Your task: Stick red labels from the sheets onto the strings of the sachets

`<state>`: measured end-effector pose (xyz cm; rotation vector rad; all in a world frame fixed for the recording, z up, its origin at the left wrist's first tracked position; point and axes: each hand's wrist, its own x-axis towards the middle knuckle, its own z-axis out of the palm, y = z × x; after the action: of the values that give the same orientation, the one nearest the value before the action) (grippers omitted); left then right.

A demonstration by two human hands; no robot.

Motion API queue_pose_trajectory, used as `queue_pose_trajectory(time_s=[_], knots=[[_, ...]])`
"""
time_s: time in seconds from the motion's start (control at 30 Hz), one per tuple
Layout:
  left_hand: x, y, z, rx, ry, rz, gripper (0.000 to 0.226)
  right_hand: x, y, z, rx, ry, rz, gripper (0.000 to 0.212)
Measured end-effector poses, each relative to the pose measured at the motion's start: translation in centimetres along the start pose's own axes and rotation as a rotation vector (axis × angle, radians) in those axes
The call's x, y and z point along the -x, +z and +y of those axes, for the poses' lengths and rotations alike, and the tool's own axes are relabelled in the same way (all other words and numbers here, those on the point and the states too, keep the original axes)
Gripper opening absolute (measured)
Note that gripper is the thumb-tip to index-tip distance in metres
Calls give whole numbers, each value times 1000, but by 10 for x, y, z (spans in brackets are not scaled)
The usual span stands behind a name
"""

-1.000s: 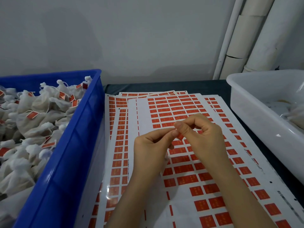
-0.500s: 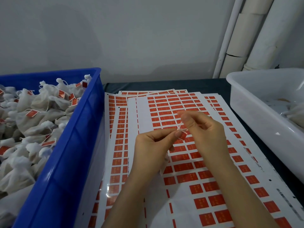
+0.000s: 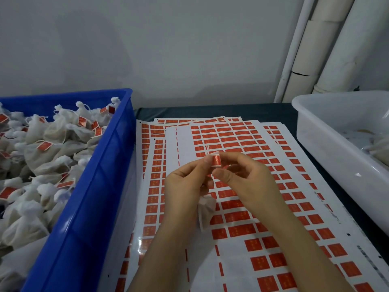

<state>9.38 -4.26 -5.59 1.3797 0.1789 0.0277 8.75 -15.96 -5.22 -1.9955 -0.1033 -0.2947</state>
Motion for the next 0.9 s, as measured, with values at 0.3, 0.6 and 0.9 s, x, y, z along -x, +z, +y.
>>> queue_pose_trajectory(time_s=[0.3, 0.6, 0.9], knots=[[0, 1, -1, -31, 5, 16, 29, 0, 2, 10, 107, -120, 185, 24], [0, 1, -1, -47, 55, 8, 19, -2, 2, 7, 93, -70, 114, 15], [0, 2, -3, -21, 138, -10, 20, -1, 1, 9, 50, -63, 121, 8]])
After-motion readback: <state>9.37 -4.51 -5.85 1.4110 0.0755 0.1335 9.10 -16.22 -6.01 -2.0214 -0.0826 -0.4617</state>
